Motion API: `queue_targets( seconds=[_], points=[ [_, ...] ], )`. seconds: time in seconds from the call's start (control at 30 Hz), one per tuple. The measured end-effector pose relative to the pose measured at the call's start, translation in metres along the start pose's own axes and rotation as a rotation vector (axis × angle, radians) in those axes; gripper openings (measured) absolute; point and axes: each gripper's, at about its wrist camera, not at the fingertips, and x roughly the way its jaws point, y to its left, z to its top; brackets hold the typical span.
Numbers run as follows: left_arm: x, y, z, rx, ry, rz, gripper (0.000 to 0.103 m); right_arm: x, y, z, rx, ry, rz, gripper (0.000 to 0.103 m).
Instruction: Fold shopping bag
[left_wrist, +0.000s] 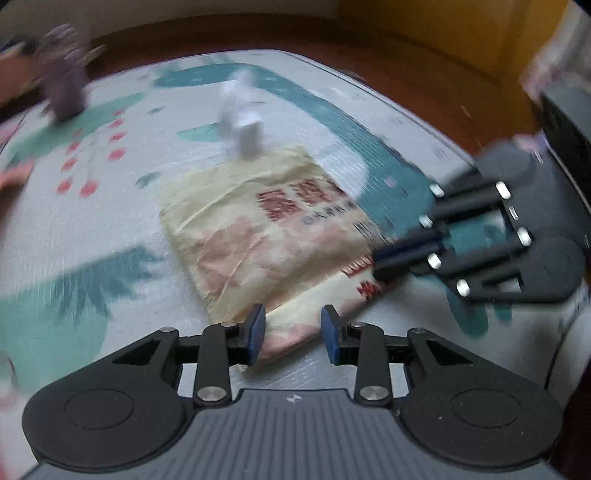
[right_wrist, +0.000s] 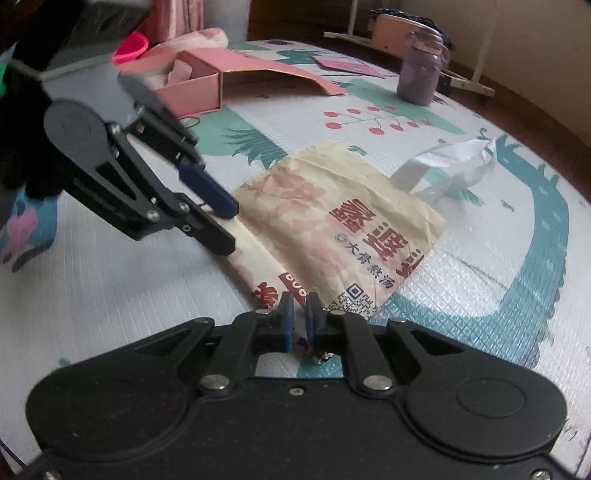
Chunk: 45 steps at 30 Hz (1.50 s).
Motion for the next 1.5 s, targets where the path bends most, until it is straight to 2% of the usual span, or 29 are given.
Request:
queue_targets(
  seconds=[0.17,0.33,0.57,0.7,0.77,0.87,0.97,1.13,1.27,1.37,1.47,1.5],
  points=[
    [-0.001,-0.032,-0.006,0.395,0.024,0.097,0.034,-0.001,-0.005,0.000,-0.004,-0.001,0.027,0.008],
    [-0.001,-0.051,-0.016,0.655,0.009,0.127,0.026,-0.001,-0.013,-0.002,0.012,-0.011,0.075,0.008],
    [-0.002,-0.044,-0.025,0.755,-0.034,0.104,0.025,0.001,-0.021,-0.002,0.030,-0.014,0.122,0.008],
    [0.000,-0.044,-0.034,0.937,-0.058,0.103,0.025,0.002,-0.025,-0.002,0.041,-0.016,0.149,0.008],
    [0.001,-0.045,-0.033,0.984,-0.043,0.105,0.025,0.003,-0.027,-0.003,0.047,-0.017,0.162,0.008],
    [0.003,-0.042,-0.035,1.011,-0.056,0.097,0.025,0.005,-0.031,-0.002,0.063,-0.018,0.177,0.008],
    [0.003,-0.039,-0.037,0.980,-0.072,0.088,0.025,0.006,-0.035,-0.002,0.071,-0.017,0.199,0.008],
    [0.007,-0.021,-0.028,0.899,-0.080,-0.004,0.025,0.011,-0.039,0.001,0.090,-0.025,0.214,0.008],
    [0.009,-0.019,-0.015,0.848,-0.019,-0.054,0.019,0.012,-0.039,0.001,0.107,-0.027,0.219,0.008],
    [0.009,-0.017,-0.013,0.770,-0.007,-0.061,0.015,0.006,-0.030,0.001,0.055,-0.018,0.201,0.008],
    [0.006,-0.008,-0.015,0.635,-0.023,-0.089,0.015,-0.005,-0.020,-0.006,-0.026,-0.033,0.186,0.008],
    [0.007,-0.002,-0.014,0.578,-0.026,-0.110,0.015,-0.010,-0.016,-0.009,-0.075,-0.043,0.185,0.013]
  ],
)
